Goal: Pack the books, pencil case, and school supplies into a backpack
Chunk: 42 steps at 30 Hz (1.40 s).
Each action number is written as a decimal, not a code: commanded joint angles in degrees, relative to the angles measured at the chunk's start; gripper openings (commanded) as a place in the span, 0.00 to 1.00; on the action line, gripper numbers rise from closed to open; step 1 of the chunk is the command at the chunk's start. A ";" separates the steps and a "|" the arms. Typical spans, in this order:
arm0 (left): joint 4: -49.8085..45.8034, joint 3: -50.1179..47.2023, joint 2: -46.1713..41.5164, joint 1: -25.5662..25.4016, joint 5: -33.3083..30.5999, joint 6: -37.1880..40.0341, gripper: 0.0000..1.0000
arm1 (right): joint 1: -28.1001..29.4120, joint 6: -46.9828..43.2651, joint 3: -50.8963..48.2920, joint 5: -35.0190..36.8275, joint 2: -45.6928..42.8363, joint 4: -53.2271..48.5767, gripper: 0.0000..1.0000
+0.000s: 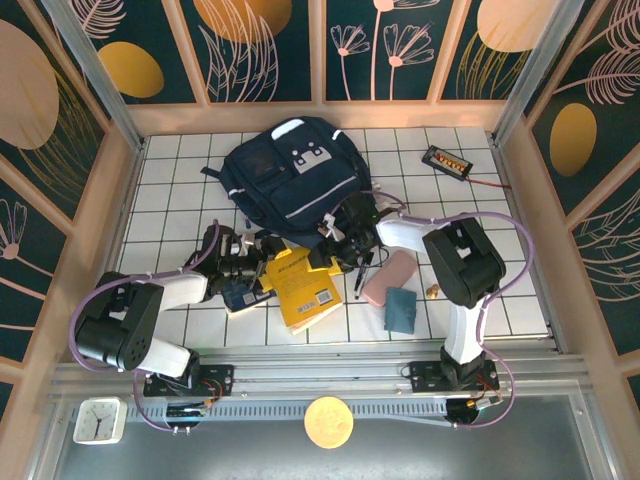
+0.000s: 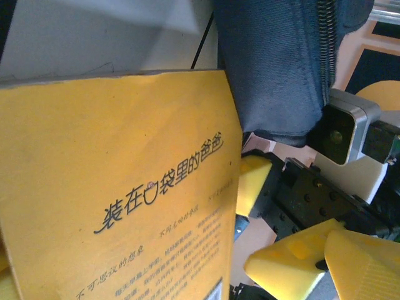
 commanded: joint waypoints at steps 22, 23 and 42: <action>-18.09 -2.16 -9.85 -0.51 -9.20 9.06 0.99 | 1.86 4.91 -3.05 1.60 -14.65 -5.03 0.00; -19.51 -1.41 -11.07 -0.49 -9.50 9.95 0.99 | 1.71 4.91 -3.16 2.19 -16.17 -6.05 0.00; -13.41 20.32 -12.22 0.66 -1.75 15.83 0.99 | -10.69 23.59 -1.99 -7.57 -33.58 5.32 0.00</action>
